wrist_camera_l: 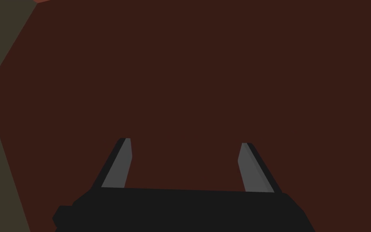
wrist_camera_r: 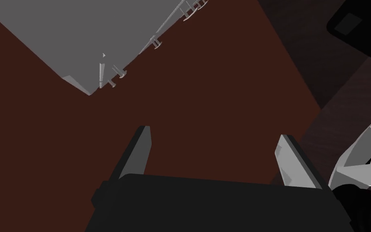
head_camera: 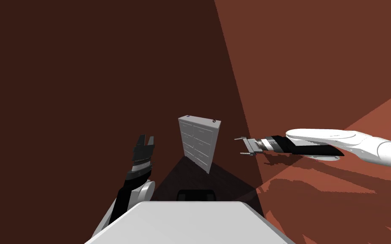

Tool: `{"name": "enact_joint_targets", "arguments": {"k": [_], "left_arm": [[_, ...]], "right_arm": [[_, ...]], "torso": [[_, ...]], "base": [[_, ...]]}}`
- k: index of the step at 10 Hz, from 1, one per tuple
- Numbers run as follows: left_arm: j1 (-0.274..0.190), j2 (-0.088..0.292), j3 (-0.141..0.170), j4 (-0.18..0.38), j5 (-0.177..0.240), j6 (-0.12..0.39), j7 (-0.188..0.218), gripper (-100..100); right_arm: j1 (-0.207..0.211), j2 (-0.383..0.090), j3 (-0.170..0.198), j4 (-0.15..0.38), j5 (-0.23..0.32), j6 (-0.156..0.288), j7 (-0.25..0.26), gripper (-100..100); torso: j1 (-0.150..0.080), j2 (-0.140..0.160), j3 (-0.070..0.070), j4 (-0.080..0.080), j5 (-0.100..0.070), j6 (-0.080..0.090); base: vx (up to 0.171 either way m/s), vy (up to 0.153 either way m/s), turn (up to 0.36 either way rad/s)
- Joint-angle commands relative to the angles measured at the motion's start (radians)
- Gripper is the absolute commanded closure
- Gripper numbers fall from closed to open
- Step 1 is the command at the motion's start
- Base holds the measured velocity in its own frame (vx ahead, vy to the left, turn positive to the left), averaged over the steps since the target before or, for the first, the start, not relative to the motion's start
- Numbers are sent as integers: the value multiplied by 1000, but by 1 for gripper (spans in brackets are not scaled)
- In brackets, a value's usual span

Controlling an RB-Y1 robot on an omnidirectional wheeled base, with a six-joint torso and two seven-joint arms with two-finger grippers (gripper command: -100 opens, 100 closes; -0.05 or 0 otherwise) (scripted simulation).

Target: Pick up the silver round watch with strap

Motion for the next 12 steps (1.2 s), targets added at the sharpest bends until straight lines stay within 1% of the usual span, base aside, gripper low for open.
{"name": "enact_joint_targets", "arguments": {"k": [1,2,3,4,5,6,7,8,9,10,11,12], "left_arm": [[0,0,0,0,0,0,0,0],[0,0,0,0,0,0,0,0],[0,0,0,0,0,0,0,0],[0,0,0,0,0,0,0,0],[0,0,0,0,0,0,0,0],[0,0,0,0,0,0,0,0],[0,0,0,0,0,0,0,0],[0,0,0,0,0,0,0,0],[0,0,0,0,0,0,0,0],[0,0,0,0,0,0,0,0],[0,0,0,0,0,0,0,0],[0,0,0,0,0,0,0,0]], "right_arm": [[-29,-28,50,-2,-15,6,18,-100],[-23,-66,50,46,-8,-17,49,-100],[-23,-107,50,46,-8,-17,49,-100],[-23,-107,50,46,-8,-17,49,-100],[-16,-158,50,95,-2,-40,78,-100],[-16,-180,50,95,-2,-40,78,-100],[-9,-210,50,133,4,-63,105,-100],[-9,-239,50,143,4,-63,105,-100],[-9,-254,50,143,4,-63,105,-100],[-2,-292,50,189,10,-84,130,-100],[-2,-322,50,189,10,-84,130,-100],[6,-355,50,234,16,-105,154,-100]], "torso": [[0,0,0,0,0,0],[0,1,1,0,0,0],[0,-1,-1,0,0,0],[1,-2,-1,-1,0,0],[0,0,0,0,0,0],[1,-1,-1,0,0,0],[1,-2,-1,-1,0,0],[2,-4,-3,-1,0,0],[2,-4,-3,-1,0,0],[1,-1,-1,-1,0,0],[1,-3,-2,-1,0,0],[1,-3,-2,-1,0,0]], "base": [[15,11,-3],[69,25,73],[84,28,43],[38,17,-3],[65,37,79],[81,31,36],[117,47,81],[105,43,38],[44,15,-6],[87,28,91],[98,29,50],[114,28,90]]}}
